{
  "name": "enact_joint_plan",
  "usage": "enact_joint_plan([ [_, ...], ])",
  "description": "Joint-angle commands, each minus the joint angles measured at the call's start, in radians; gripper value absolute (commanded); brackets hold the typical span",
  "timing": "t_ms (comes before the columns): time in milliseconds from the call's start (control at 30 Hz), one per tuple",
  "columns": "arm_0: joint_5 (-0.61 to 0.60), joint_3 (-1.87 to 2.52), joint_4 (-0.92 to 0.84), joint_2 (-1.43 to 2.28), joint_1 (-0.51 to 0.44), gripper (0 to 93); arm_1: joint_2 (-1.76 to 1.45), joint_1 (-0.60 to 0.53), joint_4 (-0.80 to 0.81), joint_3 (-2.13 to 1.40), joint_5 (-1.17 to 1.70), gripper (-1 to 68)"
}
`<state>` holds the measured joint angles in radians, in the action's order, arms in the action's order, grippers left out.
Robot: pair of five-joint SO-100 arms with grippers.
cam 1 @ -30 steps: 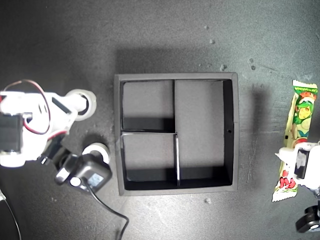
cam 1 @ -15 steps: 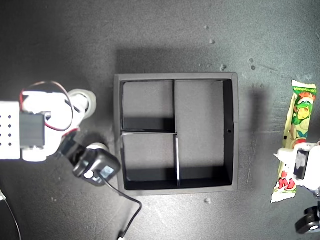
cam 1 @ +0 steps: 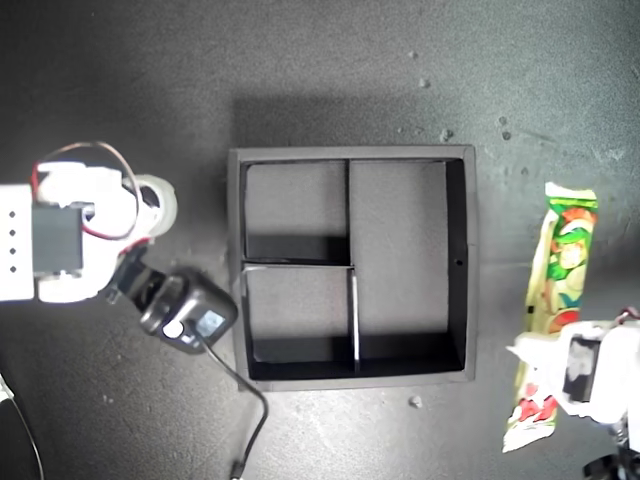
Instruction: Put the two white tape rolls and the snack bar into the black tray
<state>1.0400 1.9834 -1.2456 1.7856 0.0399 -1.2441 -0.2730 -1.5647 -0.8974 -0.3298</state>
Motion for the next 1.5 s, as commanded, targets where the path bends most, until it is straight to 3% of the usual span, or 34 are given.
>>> enact_joint_plan([
  [0, -0.046, -0.140, -0.089, 0.106, 0.026, 0.1, 0.095, 0.035, 0.058, 0.158, 0.218, 1.1],
  [233, -0.173, -0.672, -0.276, -0.123, 0.034, 0.1, 0.190, 0.080, 0.245, 0.150, 0.216, 0.2],
  [600, -0.218, -1.462, -0.584, -0.709, -0.025, 0.1, 0.272, 0.023, 0.216, 0.311, 0.167, 0.8],
  [1033, -0.198, -1.486, -0.586, -0.752, -0.060, 3.3, 0.272, 0.023, 0.164, 0.288, 0.149, 1.4],
  [1133, -0.195, -1.485, -0.588, -0.750, -0.069, 9.6, 0.272, 0.021, 0.149, 0.288, 0.149, 4.6],
  [1267, -0.195, -1.483, -0.588, -0.746, -0.077, 15.5, 0.272, 0.020, 0.117, 0.295, 0.150, 16.4],
  [1467, -0.198, -1.460, -0.588, -0.724, -0.078, 17.8, 0.272, 0.021, 0.077, 0.298, 0.149, 23.7],
])
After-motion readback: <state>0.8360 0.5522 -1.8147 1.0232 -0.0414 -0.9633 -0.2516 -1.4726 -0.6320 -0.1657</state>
